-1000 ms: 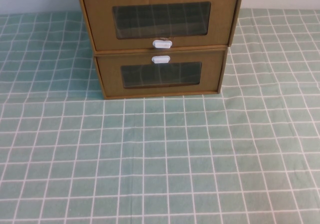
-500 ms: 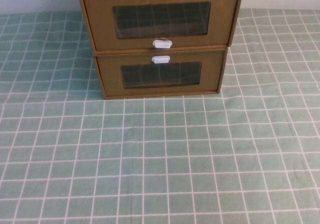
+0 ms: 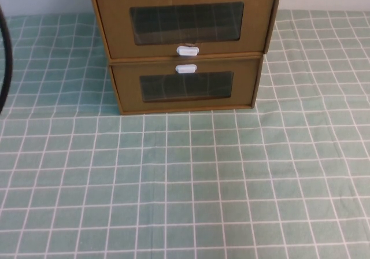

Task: Open the shoe box
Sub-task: 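Pull the top drawer of the cardboard box fully open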

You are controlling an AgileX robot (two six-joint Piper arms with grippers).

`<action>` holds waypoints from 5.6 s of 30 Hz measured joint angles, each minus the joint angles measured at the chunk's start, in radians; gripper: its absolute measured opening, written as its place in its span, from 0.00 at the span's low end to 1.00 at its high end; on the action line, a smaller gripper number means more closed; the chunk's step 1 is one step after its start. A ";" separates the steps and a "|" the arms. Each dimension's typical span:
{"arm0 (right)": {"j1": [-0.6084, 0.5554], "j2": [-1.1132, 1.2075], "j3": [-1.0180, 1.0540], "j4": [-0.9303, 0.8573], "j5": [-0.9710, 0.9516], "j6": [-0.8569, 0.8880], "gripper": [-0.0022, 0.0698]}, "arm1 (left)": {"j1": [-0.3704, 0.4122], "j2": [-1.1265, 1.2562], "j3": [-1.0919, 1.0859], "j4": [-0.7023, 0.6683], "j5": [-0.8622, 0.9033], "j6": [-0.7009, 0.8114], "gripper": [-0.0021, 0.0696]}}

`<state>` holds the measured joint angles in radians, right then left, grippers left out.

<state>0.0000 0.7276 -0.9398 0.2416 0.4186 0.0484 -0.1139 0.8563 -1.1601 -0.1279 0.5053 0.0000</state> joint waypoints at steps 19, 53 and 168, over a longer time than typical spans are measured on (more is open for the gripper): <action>0.419 0.573 -0.284 0.029 0.058 -0.464 0.01 | 0.000 0.580 -0.514 -0.512 0.241 0.518 0.02; 1.053 0.983 -0.381 -1.800 0.315 0.346 0.01 | 0.001 1.162 -1.007 -0.779 0.627 0.852 0.02; 0.820 1.223 -0.486 -1.898 0.145 0.586 0.38 | -0.136 1.285 -1.164 -0.683 0.622 0.790 0.02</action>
<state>0.8199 1.9509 -1.4253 -1.6560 0.5633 0.6347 -0.2500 2.1409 -2.3239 -0.8109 1.1274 0.7899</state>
